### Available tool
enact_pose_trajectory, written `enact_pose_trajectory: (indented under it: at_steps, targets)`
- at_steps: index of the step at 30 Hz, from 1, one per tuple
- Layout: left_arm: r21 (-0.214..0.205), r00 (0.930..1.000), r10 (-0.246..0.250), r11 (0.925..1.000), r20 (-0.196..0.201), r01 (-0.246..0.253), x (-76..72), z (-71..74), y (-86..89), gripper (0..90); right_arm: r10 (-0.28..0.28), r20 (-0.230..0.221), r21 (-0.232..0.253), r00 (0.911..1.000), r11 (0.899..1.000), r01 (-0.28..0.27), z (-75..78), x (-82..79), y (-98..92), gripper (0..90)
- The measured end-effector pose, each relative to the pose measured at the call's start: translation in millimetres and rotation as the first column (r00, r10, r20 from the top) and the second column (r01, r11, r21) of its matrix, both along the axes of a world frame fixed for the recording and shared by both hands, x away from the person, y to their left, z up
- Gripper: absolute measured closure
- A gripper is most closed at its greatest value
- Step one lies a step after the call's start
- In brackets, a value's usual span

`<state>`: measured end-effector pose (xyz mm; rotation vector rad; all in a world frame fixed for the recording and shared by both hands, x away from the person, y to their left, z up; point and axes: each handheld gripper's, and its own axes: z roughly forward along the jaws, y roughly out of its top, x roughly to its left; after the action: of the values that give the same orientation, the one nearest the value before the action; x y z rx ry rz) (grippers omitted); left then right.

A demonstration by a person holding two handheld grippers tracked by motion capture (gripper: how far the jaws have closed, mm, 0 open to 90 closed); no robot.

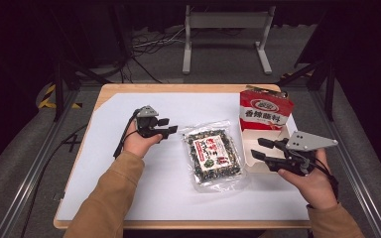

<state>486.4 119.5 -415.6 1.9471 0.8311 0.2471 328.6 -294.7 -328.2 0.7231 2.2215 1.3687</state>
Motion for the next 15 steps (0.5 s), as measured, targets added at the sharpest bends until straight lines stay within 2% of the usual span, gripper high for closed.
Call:
enact_pose_trajectory:
  at_steps: [2, 4, 5, 7, 11, 13, 15]
  targets:
    - [-0.015, 0.9999, 0.01, 0.9998, -0.013, -0.01, 3.5, -3.8, -0.8, 46.3, 0.009, 0.002, -0.002, 1.0, 1.0, -0.009, -0.9, -2.0, 0.9, 54.7]
    - [-0.052, 0.9965, 0.022, 0.9983, -0.081, -0.027, 6.5, -5.8, 0.3, 51.0, 0.013, 0.012, -0.004, 0.9999, 1.0, -0.012, -1.2, -3.6, 0.9, 54.5]
    - [-0.062, 0.9954, 0.032, 0.9974, -0.09, -0.037, 8.4, -6.3, 1.3, 53.2, 0.011, 0.013, -0.003, 0.9999, 1.0, -0.011, -1.4, -3.9, 0.4, 54.4]
    - [-0.074, 0.9965, 0.03, 0.9966, -0.078, -0.036, 11.4, -7.7, 2.0, 54.1, 0.006, 0.014, 0.0, 0.9999, 1.0, -0.006, -1.6, -4.7, -0.5, 54.4]
    - [0.013, 0.9966, 0.041, 0.9991, -0.072, -0.04, 16.0, -4.2, -5.9, 46.9, 0.004, 0.017, -0.001, 0.9998, 1.0, -0.004, -3.0, -7.2, -1.5, 54.3]
    - [-0.003, 0.9962, 0.034, 0.9994, -0.081, -0.034, 18.1, -1.3, -11.9, 45.4, 0.003, 0.015, -0.003, 0.9999, 1.0, -0.003, -4.2, -9.0, -2.2, 54.1]
    - [0.024, 0.9957, 0.03, 0.9993, -0.088, -0.028, 21.8, -0.3, -17.1, 43.6, -0.001, 0.013, -0.005, 0.9999, 1.0, 0.001, -5.1, -10.8, -3.1, 53.9]
